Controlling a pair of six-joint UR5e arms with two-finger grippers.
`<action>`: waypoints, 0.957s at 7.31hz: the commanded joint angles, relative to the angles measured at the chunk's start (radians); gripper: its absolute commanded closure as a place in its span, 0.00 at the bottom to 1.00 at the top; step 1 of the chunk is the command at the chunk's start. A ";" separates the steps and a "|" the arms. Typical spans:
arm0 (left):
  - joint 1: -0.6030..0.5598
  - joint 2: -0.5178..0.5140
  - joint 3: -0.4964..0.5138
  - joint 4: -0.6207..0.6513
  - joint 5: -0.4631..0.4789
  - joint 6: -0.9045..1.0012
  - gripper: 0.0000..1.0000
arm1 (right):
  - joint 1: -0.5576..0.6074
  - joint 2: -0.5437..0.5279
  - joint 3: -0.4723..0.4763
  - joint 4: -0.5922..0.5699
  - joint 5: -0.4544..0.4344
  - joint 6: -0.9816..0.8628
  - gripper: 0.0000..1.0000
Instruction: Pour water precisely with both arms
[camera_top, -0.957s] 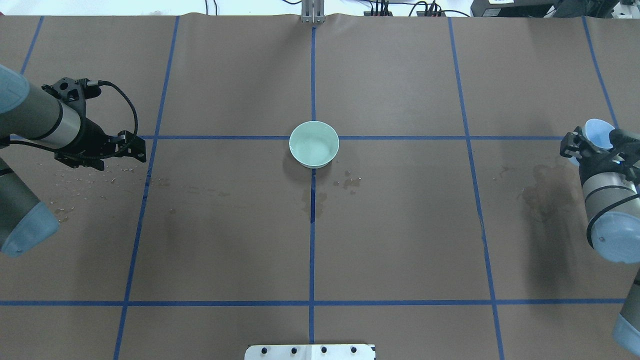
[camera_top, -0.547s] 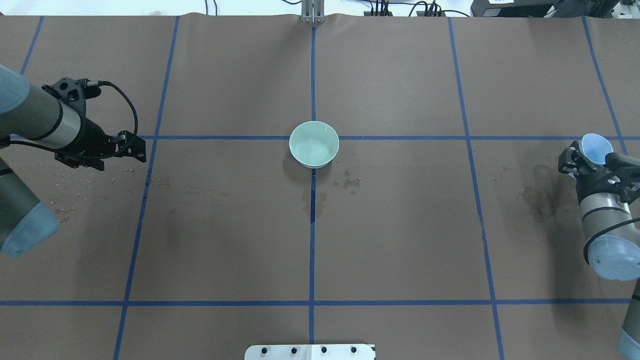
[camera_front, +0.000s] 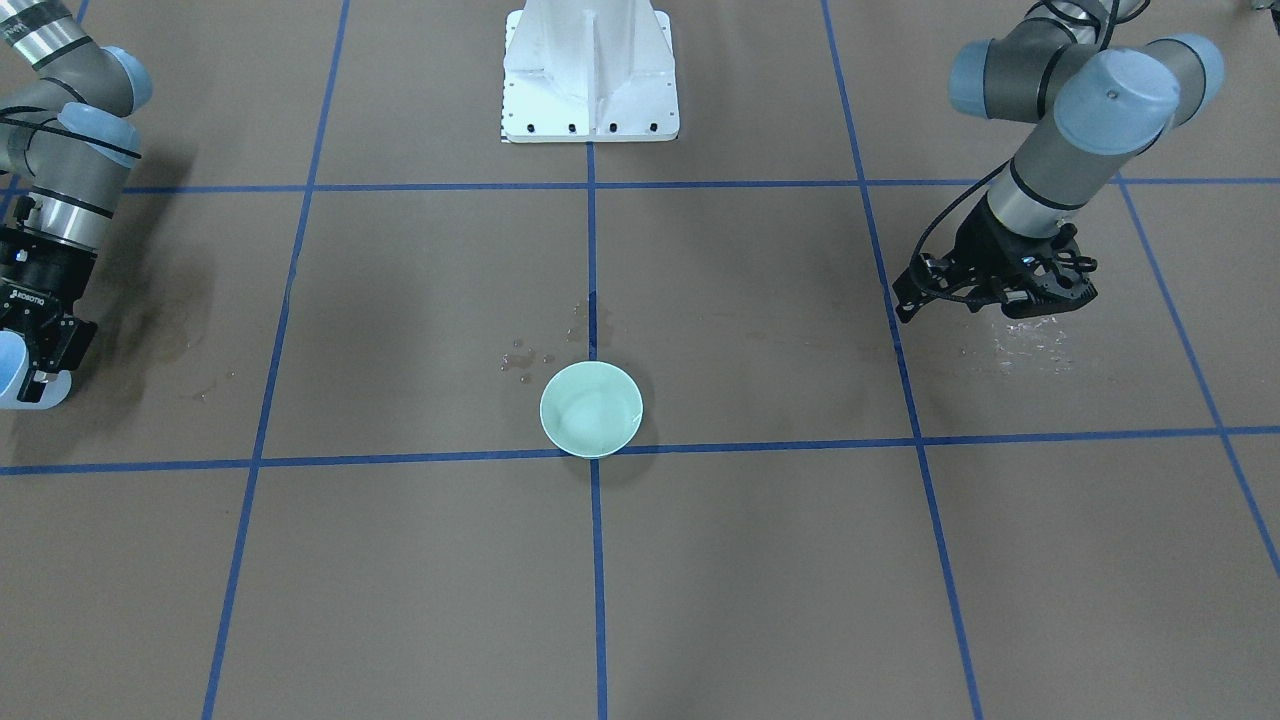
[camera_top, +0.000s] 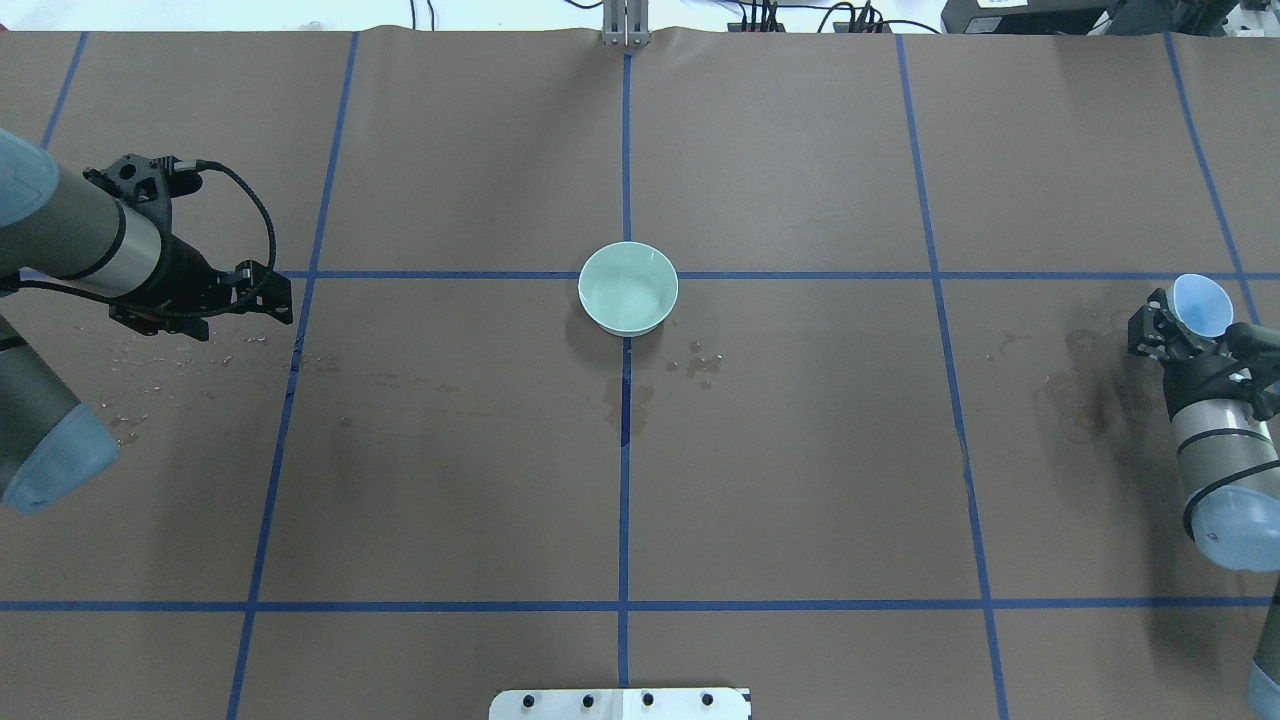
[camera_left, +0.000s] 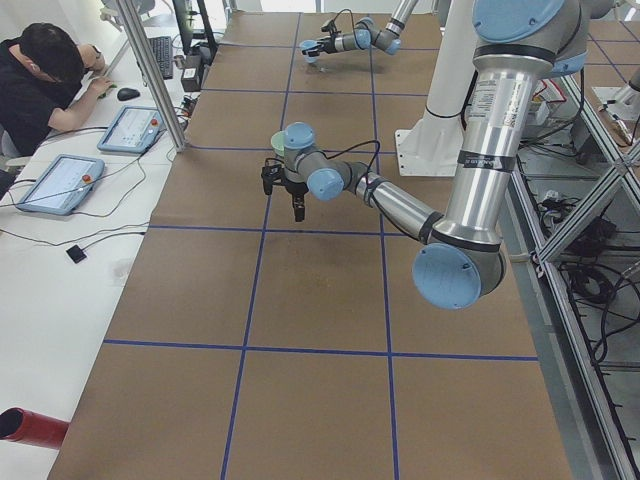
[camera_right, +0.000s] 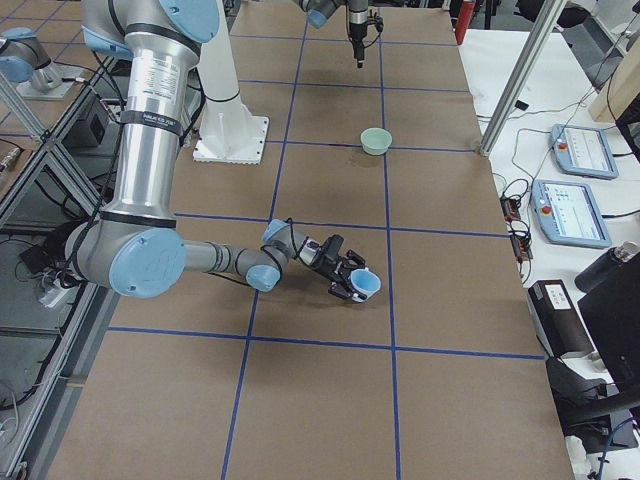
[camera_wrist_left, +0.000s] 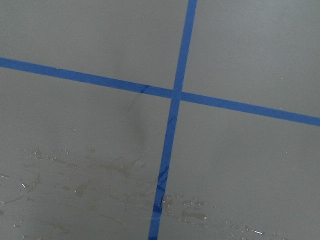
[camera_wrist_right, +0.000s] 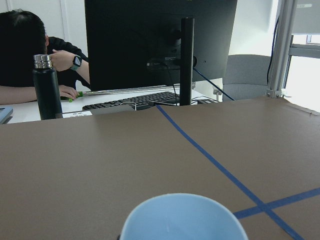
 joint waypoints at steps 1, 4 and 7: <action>0.000 0.000 0.005 0.000 0.000 0.001 0.00 | 0.001 0.000 -0.003 0.010 -0.002 -0.002 0.70; 0.000 0.000 0.006 0.000 0.000 0.002 0.00 | 0.001 -0.001 -0.004 0.008 -0.011 -0.027 0.01; 0.000 0.000 0.008 0.000 0.000 0.003 0.00 | 0.001 -0.001 -0.001 0.008 -0.022 -0.027 0.01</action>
